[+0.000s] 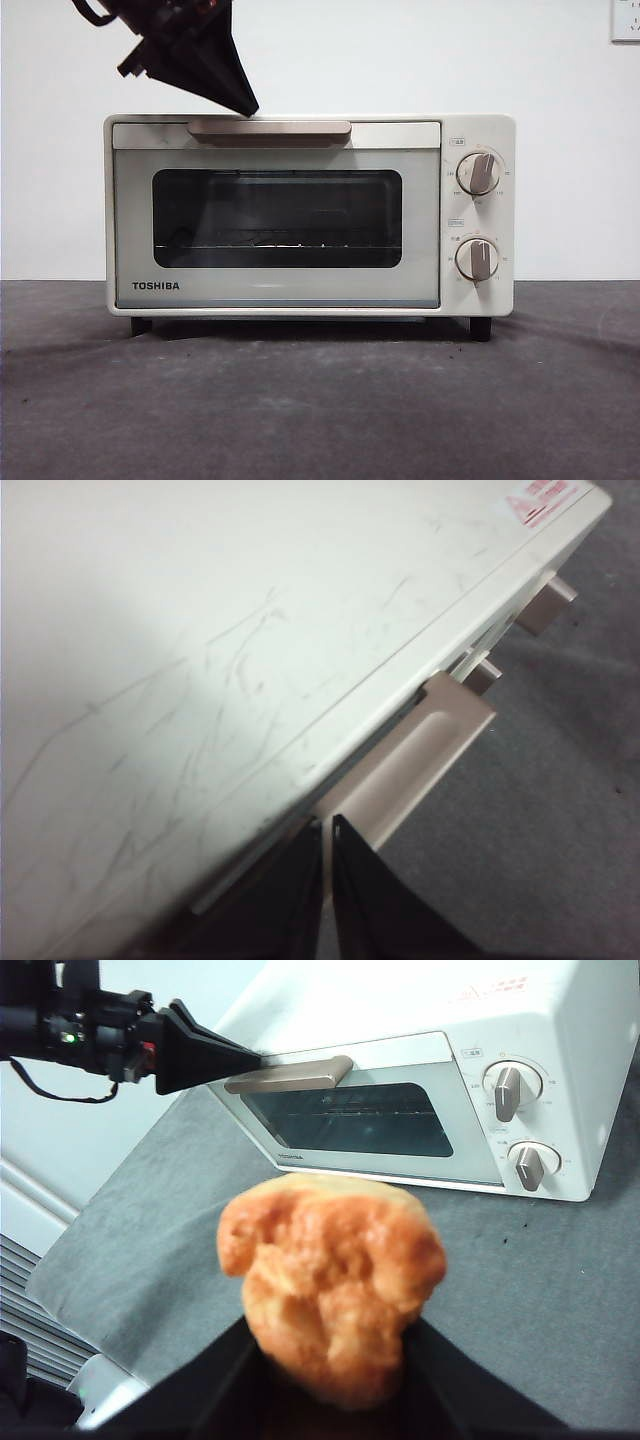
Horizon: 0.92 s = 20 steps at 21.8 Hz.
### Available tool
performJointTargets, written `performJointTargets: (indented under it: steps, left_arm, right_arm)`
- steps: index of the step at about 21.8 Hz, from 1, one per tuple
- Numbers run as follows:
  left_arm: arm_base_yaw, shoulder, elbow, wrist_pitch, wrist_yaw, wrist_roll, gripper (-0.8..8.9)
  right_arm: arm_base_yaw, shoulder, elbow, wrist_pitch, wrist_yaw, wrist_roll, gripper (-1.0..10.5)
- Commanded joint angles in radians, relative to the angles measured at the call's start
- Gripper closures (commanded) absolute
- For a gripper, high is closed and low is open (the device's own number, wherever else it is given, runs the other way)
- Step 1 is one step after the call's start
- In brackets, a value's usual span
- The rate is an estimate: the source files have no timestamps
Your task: The left arm flap open the oven, the right arm pick bread and place it into oven, the left arm flap close the oven
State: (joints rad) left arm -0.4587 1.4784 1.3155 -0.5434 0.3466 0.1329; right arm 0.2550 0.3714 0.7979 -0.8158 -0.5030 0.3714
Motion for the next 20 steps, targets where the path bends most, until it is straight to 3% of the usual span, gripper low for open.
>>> performJointTargets:
  steps: [1, 9, 20]
  left_arm:
    - [-0.006, 0.038, 0.023, 0.010, 0.001, 0.013, 7.97]
    - [-0.007, 0.060, 0.023, -0.014, 0.001, 0.013, 7.97]
    - [-0.034, 0.059, 0.023, -0.171, 0.000, 0.047, 7.97]
  right_arm:
    - [0.004, -0.002, 0.018, 0.014, -0.002, 0.008, 8.0]
    - [0.004, -0.002, 0.018, 0.014, -0.002, 0.008, 8.0]
    - [0.004, -0.002, 0.018, 0.014, -0.002, 0.007, 8.0]
